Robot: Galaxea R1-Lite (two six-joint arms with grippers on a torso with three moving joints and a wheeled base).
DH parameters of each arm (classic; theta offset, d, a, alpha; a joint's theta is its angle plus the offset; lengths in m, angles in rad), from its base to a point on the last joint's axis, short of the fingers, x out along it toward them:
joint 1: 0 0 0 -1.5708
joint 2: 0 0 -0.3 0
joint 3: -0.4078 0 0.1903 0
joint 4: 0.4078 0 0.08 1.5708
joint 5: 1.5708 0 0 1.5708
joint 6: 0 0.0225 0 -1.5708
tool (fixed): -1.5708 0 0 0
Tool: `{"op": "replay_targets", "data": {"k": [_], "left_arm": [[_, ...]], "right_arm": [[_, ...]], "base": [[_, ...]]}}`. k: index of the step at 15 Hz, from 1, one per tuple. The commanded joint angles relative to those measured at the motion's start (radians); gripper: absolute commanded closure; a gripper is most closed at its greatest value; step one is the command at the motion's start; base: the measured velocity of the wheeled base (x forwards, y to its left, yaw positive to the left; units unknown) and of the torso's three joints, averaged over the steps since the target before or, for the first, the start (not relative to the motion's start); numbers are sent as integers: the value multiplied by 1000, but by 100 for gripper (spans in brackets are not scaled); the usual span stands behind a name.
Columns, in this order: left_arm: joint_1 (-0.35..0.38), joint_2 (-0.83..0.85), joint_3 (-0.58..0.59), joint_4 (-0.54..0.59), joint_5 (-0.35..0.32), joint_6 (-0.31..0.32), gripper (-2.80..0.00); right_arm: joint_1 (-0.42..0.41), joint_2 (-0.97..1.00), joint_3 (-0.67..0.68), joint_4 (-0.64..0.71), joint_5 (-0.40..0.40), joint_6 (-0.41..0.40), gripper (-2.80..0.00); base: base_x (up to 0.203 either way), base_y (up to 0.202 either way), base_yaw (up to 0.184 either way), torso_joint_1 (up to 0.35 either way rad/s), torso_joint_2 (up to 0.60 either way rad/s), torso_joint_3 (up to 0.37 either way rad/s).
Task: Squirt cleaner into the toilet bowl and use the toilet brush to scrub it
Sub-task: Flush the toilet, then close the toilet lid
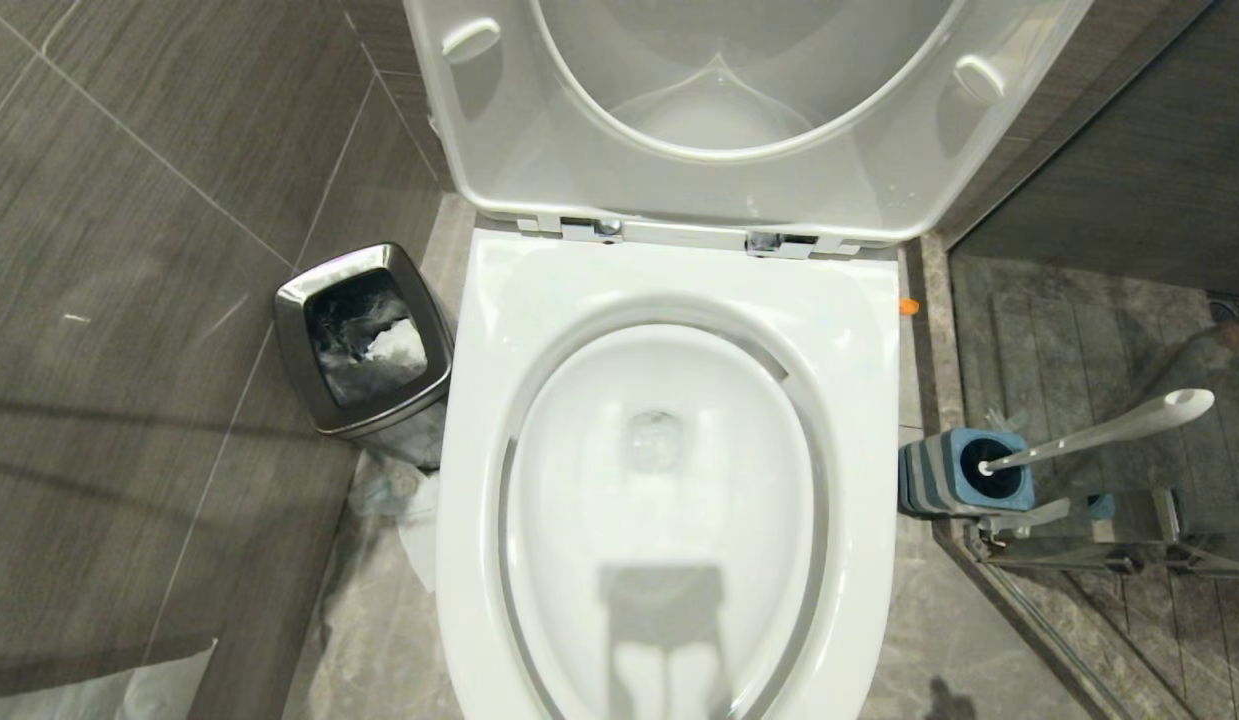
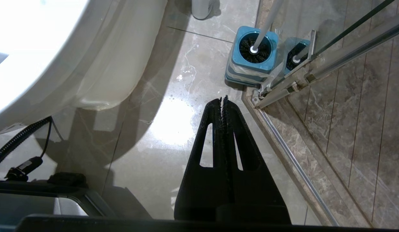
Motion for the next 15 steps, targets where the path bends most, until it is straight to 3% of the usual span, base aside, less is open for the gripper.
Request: {"op": "replay_targets", "data": {"k": [1,8,15], "left_arm": [[4,-27,10,25,1,-2,0],[33,-26,43,33,-6,-8,0],[62,24,46,-22,-4,-13,0]], "right_arm": [[0,0,1,0,1,0,0],[0,0,1,0,1,0,0],[0,0,2,0,1,0,0]], "base": [[0,0,0,0,0,0],[0,0,0,0,0,7],[0,0,0,2,4,151]]}}
